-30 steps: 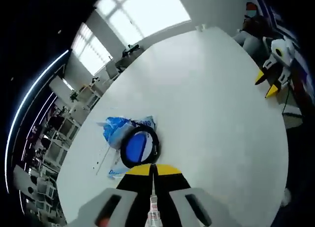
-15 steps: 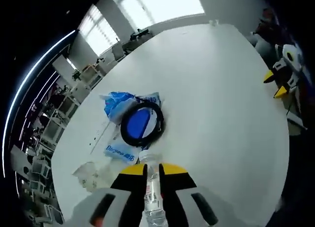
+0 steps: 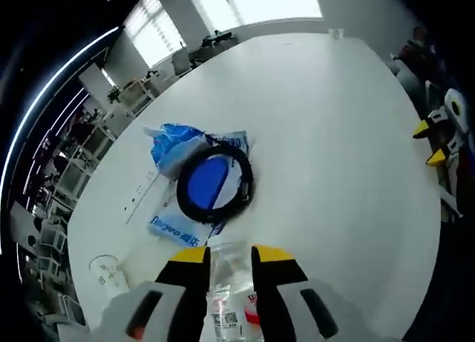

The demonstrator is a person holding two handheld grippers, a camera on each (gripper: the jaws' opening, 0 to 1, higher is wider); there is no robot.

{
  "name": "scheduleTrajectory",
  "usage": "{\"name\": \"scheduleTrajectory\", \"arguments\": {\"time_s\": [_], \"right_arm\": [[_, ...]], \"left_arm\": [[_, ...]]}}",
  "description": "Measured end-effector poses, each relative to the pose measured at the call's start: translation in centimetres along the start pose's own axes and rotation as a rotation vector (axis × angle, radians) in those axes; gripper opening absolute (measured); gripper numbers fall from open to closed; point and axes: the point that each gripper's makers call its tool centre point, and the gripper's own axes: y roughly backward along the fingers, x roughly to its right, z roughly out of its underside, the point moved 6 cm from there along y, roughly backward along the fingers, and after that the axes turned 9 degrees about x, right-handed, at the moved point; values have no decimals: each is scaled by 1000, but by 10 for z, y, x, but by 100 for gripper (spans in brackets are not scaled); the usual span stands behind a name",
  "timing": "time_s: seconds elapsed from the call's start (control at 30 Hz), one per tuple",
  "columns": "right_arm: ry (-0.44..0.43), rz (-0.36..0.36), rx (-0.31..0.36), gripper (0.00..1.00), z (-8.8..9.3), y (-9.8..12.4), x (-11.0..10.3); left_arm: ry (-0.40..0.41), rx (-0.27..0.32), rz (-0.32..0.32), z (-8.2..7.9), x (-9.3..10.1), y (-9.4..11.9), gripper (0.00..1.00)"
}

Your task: Arrange the tabletop items into an orderly group along one side of the table until the central work area is clear of visible clutter.

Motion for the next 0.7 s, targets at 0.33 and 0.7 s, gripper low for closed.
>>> {"name": "scheduleTrajectory", "arguments": {"time_s": [0.33, 0.7], "right_arm": [[-16, -12, -6, 31, 4, -3, -1], [-25, -7, -7, 31, 5, -5, 1]], "left_arm": [[29, -250, 39, 9, -4, -34, 22], [90, -286, 74, 13, -11, -47, 21]]}}
